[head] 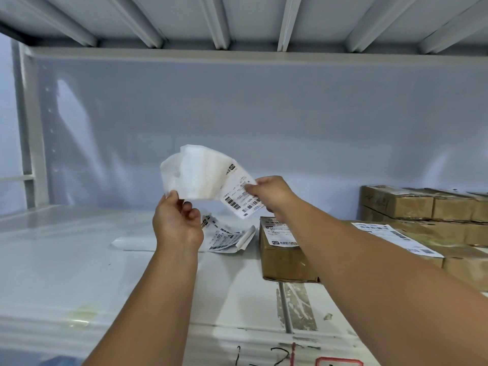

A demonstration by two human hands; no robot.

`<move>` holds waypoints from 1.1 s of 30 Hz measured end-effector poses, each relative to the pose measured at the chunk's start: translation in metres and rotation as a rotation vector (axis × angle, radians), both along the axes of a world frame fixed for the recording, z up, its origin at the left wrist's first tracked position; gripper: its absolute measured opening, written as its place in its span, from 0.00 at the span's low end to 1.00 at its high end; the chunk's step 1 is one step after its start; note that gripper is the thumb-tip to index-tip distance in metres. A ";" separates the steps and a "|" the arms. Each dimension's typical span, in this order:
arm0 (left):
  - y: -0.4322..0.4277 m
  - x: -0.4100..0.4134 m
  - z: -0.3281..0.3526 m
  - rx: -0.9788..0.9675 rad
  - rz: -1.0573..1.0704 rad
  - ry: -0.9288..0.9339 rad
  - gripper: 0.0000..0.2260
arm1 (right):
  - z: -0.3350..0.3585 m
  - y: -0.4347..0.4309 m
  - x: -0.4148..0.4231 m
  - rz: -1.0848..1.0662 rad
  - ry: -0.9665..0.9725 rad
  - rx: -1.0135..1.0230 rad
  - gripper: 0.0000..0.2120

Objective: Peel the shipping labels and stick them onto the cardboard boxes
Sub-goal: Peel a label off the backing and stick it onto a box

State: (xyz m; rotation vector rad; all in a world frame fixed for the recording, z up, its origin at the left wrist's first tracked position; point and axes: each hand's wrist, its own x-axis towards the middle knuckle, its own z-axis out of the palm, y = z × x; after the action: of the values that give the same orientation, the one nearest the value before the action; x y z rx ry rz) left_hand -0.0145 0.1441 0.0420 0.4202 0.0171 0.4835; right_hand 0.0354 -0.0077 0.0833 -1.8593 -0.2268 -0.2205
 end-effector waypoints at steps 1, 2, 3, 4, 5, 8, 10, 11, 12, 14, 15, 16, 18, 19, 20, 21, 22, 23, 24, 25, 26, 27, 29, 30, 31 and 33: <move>0.001 0.000 0.000 -0.005 0.014 0.021 0.11 | 0.001 -0.004 0.001 -0.035 -0.005 -0.006 0.15; 0.002 0.000 -0.001 -0.015 0.031 0.031 0.11 | 0.002 -0.010 0.002 -0.068 0.000 -0.040 0.15; 0.002 0.001 -0.001 -0.023 0.052 0.038 0.10 | 0.002 -0.015 0.005 -0.097 0.010 -0.087 0.14; 0.003 0.001 -0.002 -0.024 0.075 0.048 0.10 | 0.003 -0.021 0.006 -0.121 0.018 -0.143 0.13; 0.003 0.002 -0.002 -0.014 0.101 0.065 0.09 | 0.003 -0.026 0.008 -0.141 0.017 -0.196 0.11; -0.001 0.003 0.001 0.107 0.268 0.181 0.07 | 0.005 -0.037 0.010 -0.174 -0.019 -0.284 0.13; -0.004 0.003 0.003 0.215 0.422 0.256 0.08 | 0.007 -0.041 0.009 -0.177 -0.055 -0.283 0.16; -0.006 0.004 0.003 0.238 0.470 0.279 0.08 | 0.009 -0.042 0.008 -0.177 -0.066 -0.280 0.16; -0.006 0.004 0.003 0.233 0.487 0.295 0.07 | 0.010 -0.041 0.007 -0.179 -0.075 -0.294 0.14; -0.002 0.004 0.002 0.161 0.484 0.310 0.07 | 0.011 -0.041 0.006 -0.219 -0.094 -0.399 0.04; 0.002 0.004 0.002 0.109 0.488 0.304 0.07 | 0.011 -0.043 0.007 -0.270 -0.107 -0.458 0.03; 0.006 0.004 0.002 0.067 0.496 0.299 0.07 | 0.010 -0.047 0.010 -0.334 -0.117 -0.488 0.04; 0.009 0.005 0.002 0.047 0.505 0.305 0.07 | 0.008 -0.059 0.012 -0.413 -0.104 -0.445 0.07; 0.008 0.005 0.002 0.069 0.511 0.311 0.07 | 0.008 -0.066 0.012 -0.416 -0.097 -0.384 0.08; 0.005 0.005 0.002 0.097 0.522 0.311 0.07 | 0.008 -0.071 0.012 -0.397 -0.092 -0.311 0.07; 0.000 0.004 0.003 0.129 0.537 0.304 0.06 | 0.008 -0.075 0.013 -0.370 -0.081 -0.248 0.05; -0.005 0.003 0.004 0.174 0.562 0.299 0.05 | 0.008 -0.075 0.011 -0.335 -0.065 -0.200 0.05; -0.009 0.000 0.005 0.235 0.608 0.297 0.05 | 0.007 -0.072 0.010 -0.299 -0.057 -0.171 0.05; -0.012 -0.003 0.007 0.321 0.673 0.298 0.04 | 0.007 -0.068 0.008 -0.266 -0.060 -0.161 0.04; -0.015 -0.006 0.007 0.423 0.750 0.290 0.04 | 0.007 -0.061 0.007 -0.241 -0.075 -0.162 0.05; -0.017 -0.008 0.007 0.528 0.819 0.271 0.03 | 0.008 -0.054 0.005 -0.215 -0.093 -0.166 0.08; -0.018 -0.009 0.007 0.618 0.868 0.247 0.03 | 0.009 -0.046 0.004 -0.194 -0.111 -0.171 0.10; -0.021 -0.011 0.006 0.744 0.918 0.206 0.03 | 0.013 -0.028 -0.001 -0.165 -0.140 -0.182 0.10; -0.022 -0.012 0.006 0.791 0.933 0.202 0.03 | 0.014 -0.019 -0.002 -0.146 -0.141 -0.188 0.08; -0.023 -0.012 0.006 0.830 0.945 0.205 0.03 | 0.015 -0.010 -0.001 -0.122 -0.128 -0.204 0.07; -0.026 -0.014 0.006 0.887 0.971 0.187 0.03 | 0.014 0.007 -0.001 -0.044 -0.056 -0.285 0.05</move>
State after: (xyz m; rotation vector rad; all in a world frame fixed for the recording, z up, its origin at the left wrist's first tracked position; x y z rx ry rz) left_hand -0.0280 0.1184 0.0477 1.3467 0.1993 1.4183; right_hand 0.0345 -0.0004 0.0973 -2.1440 -0.2674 -0.2828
